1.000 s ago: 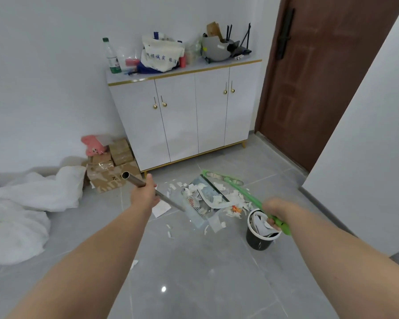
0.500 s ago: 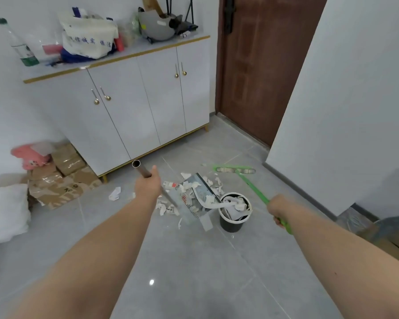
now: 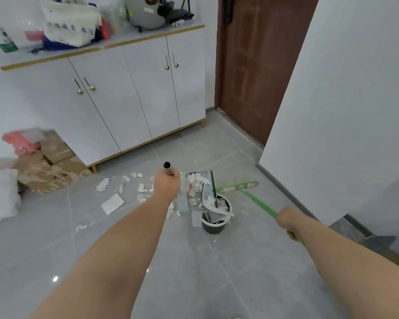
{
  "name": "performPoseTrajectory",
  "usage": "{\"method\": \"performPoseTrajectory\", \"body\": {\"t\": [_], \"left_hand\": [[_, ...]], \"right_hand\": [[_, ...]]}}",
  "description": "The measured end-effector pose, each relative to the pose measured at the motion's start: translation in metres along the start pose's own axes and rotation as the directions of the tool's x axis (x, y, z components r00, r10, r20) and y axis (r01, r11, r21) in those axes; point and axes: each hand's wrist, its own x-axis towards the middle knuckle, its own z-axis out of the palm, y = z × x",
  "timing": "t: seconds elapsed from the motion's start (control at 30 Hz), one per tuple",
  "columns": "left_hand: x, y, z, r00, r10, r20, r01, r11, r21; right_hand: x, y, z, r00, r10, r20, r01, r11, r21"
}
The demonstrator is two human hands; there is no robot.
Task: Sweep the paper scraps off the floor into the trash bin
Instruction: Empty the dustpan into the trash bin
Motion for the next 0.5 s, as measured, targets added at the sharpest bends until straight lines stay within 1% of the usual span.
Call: {"method": "performPoseTrajectory", "body": {"t": [0.07, 0.2, 0.27, 0.4, 0.5], "left_hand": [[-0.009, 0.000, 0.016, 0.999, 0.029, 0.037, -0.031, 0.999, 0.038], [-0.016, -0.002, 0.045, 0.995, 0.083, 0.060, -0.091, 0.987, 0.130], [-0.018, 0.002, 0.052, 0.991, 0.115, 0.065, -0.124, 0.978, 0.169], [-0.031, 0.004, 0.070, 0.966, 0.194, 0.171, -0.234, 0.937, 0.258], [-0.037, 0.002, 0.078, 0.960, 0.220, 0.175, -0.266, 0.912, 0.313]], "right_hand": [[0.012, 0.009, -0.016, 0.999, -0.036, -0.028, 0.034, 0.998, -0.048], [0.026, 0.015, -0.033, 0.994, -0.102, -0.045, 0.095, 0.986, -0.135], [0.026, 0.012, -0.032, 0.988, -0.147, -0.040, 0.137, 0.973, -0.184], [0.031, 0.008, -0.016, 0.974, -0.228, 0.004, 0.218, 0.925, -0.312], [0.037, 0.010, -0.004, 0.966, -0.260, 0.000, 0.237, 0.881, -0.410]]}}
